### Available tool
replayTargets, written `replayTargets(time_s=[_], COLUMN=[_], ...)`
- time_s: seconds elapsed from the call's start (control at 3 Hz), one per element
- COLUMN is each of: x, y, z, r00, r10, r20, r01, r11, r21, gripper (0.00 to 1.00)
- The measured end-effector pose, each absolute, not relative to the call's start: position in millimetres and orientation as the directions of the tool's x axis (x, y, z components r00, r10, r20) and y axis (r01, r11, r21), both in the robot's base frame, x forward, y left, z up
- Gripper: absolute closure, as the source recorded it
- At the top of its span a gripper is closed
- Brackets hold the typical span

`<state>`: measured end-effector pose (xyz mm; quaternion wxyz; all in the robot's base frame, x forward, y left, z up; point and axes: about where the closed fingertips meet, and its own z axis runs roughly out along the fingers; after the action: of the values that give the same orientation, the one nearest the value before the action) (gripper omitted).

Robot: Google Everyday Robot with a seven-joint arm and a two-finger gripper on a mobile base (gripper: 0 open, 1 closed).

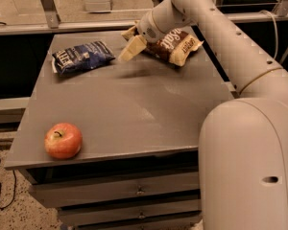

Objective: Pick blue chip bag

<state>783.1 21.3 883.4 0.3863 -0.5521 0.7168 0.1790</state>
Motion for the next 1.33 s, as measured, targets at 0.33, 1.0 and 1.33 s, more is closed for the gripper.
replayTargets(time_s=[0.33,1.0,1.33], x=[788,752,737], y=[55,131,164], z=[895,884,861], r00=[-0.137,-0.172,-0.171], r10=[-0.552,-0.522,-0.55], r20=[-0.823,-0.835,-0.817], r01=[-0.925,-0.931,-0.945], r11=[0.368,0.362,0.327], r21=[-0.093,-0.035,-0.022], gripper=[0.0,0.0,0.0])
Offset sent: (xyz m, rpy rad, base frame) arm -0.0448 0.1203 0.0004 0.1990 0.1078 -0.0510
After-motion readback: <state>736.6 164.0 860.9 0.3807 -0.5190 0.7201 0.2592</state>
